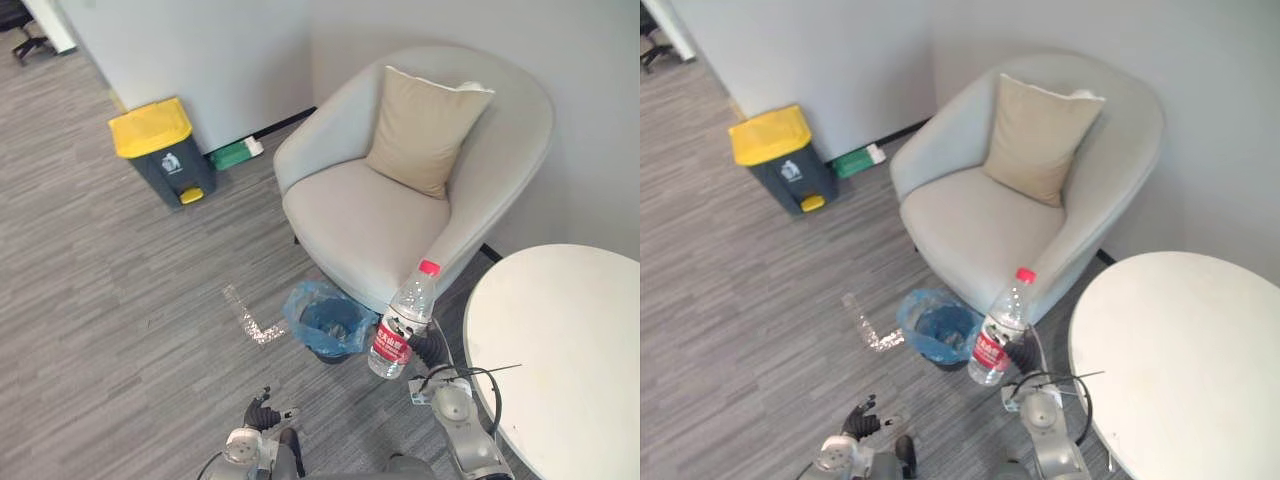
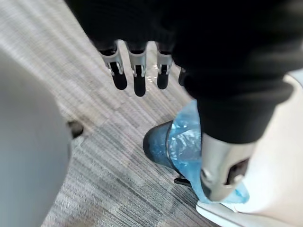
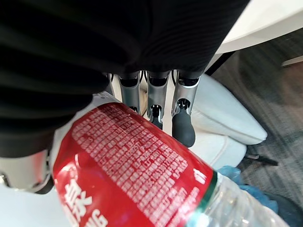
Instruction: Gather rubbish on tea table into small bin, then transfer packed bag to large trash can.
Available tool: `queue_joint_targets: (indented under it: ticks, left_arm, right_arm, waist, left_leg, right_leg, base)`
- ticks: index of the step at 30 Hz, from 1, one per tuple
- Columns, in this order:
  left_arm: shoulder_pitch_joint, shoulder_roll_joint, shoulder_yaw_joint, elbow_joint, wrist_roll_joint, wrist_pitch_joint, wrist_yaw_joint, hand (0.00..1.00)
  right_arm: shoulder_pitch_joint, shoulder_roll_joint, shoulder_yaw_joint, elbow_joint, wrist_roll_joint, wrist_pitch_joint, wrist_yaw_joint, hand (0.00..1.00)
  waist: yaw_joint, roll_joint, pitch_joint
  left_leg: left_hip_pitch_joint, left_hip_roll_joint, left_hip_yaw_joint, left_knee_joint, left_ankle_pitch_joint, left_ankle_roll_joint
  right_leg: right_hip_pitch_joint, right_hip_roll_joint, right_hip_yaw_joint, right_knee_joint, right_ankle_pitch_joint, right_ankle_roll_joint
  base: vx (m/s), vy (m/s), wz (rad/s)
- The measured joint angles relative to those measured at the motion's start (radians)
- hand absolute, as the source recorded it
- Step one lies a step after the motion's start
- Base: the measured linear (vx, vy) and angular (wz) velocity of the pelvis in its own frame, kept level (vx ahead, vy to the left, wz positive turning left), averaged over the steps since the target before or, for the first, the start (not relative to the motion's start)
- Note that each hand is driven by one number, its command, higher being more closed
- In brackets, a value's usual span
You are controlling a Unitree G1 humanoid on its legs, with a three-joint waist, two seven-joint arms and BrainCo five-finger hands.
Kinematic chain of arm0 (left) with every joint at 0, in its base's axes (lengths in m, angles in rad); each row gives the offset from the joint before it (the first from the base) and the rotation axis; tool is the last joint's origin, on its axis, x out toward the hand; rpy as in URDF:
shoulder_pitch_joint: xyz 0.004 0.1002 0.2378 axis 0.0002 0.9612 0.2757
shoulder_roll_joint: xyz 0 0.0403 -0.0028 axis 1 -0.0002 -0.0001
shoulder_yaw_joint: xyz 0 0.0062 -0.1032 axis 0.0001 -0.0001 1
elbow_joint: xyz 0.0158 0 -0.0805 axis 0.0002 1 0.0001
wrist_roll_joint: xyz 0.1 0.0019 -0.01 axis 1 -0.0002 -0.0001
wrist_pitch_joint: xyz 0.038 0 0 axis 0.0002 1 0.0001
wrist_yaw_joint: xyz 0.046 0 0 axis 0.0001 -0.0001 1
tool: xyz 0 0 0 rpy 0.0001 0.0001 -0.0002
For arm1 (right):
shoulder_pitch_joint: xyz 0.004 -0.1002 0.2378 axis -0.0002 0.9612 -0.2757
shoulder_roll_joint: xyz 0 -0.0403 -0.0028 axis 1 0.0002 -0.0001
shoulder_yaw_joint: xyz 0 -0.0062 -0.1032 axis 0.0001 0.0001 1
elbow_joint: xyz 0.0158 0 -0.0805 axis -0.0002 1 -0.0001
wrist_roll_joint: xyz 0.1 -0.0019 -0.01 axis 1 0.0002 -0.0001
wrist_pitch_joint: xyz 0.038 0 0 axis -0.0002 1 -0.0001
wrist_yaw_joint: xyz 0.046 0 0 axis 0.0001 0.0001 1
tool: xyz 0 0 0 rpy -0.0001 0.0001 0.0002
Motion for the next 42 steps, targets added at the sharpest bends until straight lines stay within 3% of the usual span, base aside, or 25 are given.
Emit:
queue_joint_targets:
  ticks: [1,2,3,4,5,6,9,11,17,23,26,30,37,42]
  left_arm:
    - [0.0,0.005,-0.004,0.004,0.0,0.0,0.001,0.0]
    - [0.0,0.008,-0.005,0.009,0.0,0.002,0.002,0.0]
    - [0.0,0.018,-0.002,0.009,-0.001,0.002,0.003,0.0]
    - [0.001,0.021,0.004,0.015,-0.001,0.003,0.003,0.0]
    - [0.002,0.023,0.006,0.015,-0.002,0.002,0.002,0.0]
    - [0.001,0.043,0.007,0.012,-0.001,-0.002,0.001,0.0]
    - [-0.001,0.001,0.017,0.019,-0.002,-0.001,0.002,0.0]
    - [0.001,-0.007,0.019,0.019,-0.002,-0.001,0.002,0.0]
    - [0.006,-0.006,0.039,0.015,-0.003,-0.001,0.003,0.0]
    - [0.007,0.005,0.045,0.016,-0.004,-0.001,0.011,0.0]
    - [-0.008,0.012,0.056,0.005,-0.022,-0.003,0.025,0.0]
    - [-0.072,0.023,0.082,-0.006,-0.051,-0.007,0.045,0.0]
    - [-0.136,0.03,0.095,-0.055,-0.101,-0.045,0.066,0.0]
    - [-0.208,0.012,0.114,-0.103,-0.132,-0.054,0.089,0.0]
  right_arm:
    - [0.005,0.0,0.003,0.0,-0.005,0.0,0.001,1.0]
    - [0.013,0.0,0.003,0.001,-0.016,0.0,0.001,1.0]
    - [0.016,0.009,0.012,0.001,-0.025,0.0,0.003,1.0]
    - [0.014,0.013,0.014,0.001,-0.026,0.0,0.004,1.0]
    - [0.014,0.016,0.014,0.001,-0.027,-0.001,0.004,1.0]
    - [0.011,0.026,0.011,0.002,-0.026,-0.004,0.004,1.0]
    - [-0.028,-0.008,0.002,0.037,-0.025,-0.002,0.001,1.0]
    - [-0.027,-0.015,-0.003,0.037,-0.024,-0.002,0.001,1.0]
    - [-0.026,0.001,-0.019,0.033,-0.021,-0.003,-0.003,1.0]
    - [-0.023,-0.002,-0.009,0.033,-0.029,-0.003,-0.011,1.0]
    - [-0.072,-0.012,0.004,0.035,-0.035,-0.003,-0.039,1.0]
    - [-0.232,-0.051,0.0,0.08,-0.068,-0.002,-0.089,1.0]
    - [-0.457,-0.153,-0.034,0.082,-0.072,0.0,-0.16,1.0]
    - [-0.677,-0.276,-0.041,0.118,-0.073,0.003,-0.215,1.0]
  waist:
    - [-0.007,-0.005,0.001]
    - [-0.015,-0.004,0.0]
    - [-0.016,-0.01,-0.003]
    - [-0.017,-0.013,-0.003]
    - [-0.017,-0.019,-0.006]
    - [-0.011,-0.065,-0.021]
    - [-0.008,0.003,-0.021]
    - [-0.008,0.017,-0.025]
    - [0.006,-0.009,-0.038]
    - [0.016,-0.016,-0.04]
    - [0.031,-0.027,-0.025]
    - [0.057,-0.021,0.083]
    - [0.061,-0.009,0.179]
    - [0.061,0.001,0.217]
  left_leg:
    - [0.013,-0.003,-0.007,0.0,-0.005,0.005]
    - [0.029,0.003,-0.018,0.004,-0.011,0.013]
    - [0.029,0.013,-0.03,0.004,-0.008,0.022]
    - [0.025,0.026,-0.049,0.005,-0.007,0.021]
    - [0.02,0.026,-0.061,0.012,-0.001,0.012]
    - [0.003,-0.002,-0.085,0.024,0.001,0.005]
    - [-0.011,0.035,-0.129,0.043,-0.011,-0.006]
    - [-0.008,0.05,-0.163,0.042,-0.015,-0.011]
    - [0.023,0.067,-0.195,0.029,-0.025,-0.024]
    - [-0.013,0.056,-0.233,0.035,-0.025,-0.024]
    - [-0.149,0.049,-0.263,0.106,-0.025,-0.024]
    - [-0.338,0.026,-0.31,0.209,-0.025,-0.025]
    - [-0.576,-0.024,-0.338,0.219,0.052,-0.02]
    - [-0.781,-0.038,-0.34,0.29,0.06,-0.019]
  right_leg:
    - [-0.033,-0.005,-0.001,0.079,0.026,0.029]
    - [-0.074,0.0,-0.002,0.139,0.016,0.021]
    - [-0.1,0.012,-0.03,0.119,-0.036,-0.018]
    - [-0.101,0.035,-0.059,0.023,-0.046,-0.04]
    - [-0.088,0.055,-0.063,-0.081,-0.018,-0.053]
    - [-0.067,0.052,-0.064,-0.242,0.067,-0.085]
    - [-0.002,0.077,-0.123,-0.329,0.093,-0.089]
    - [0.051,0.093,-0.164,-0.395,0.109,-0.093]
    - [0.154,0.111,-0.211,-0.509,0.138,-0.096]
    - [0.16,0.1,-0.255,-0.529,0.145,-0.09]
    - [0.049,0.09,-0.277,-0.474,0.14,-0.093]
    - [-0.115,0.058,-0.317,-0.347,0.114,-0.099]
    - [-0.371,-0.016,-0.357,-0.236,0.11,-0.096]
    - [-0.563,-0.043,-0.358,-0.173,0.116,-0.1]
  base:
    - [0.04,0.071,0.08]
    - [0.12,0.045,0.2]
    - [0.13,0.02,0.38]
    - [0.16,-0.019,0.44]
    - [0.13,-0.068,0.61]
    - [0.19,-0.096,0.49]
    - [0.17,-0.065,0.4]
    - [0.12,-0.056,0.44]
    - [0.08,-0.022,0.22]
    - [-0.01,0.013,0.19]
    - [-0.12,-0.014,0.3]
    - [-0.18,-0.005,0.39]
    - [-0.09,0.04,0.33]
    - [-0.04,0.037,0.13]
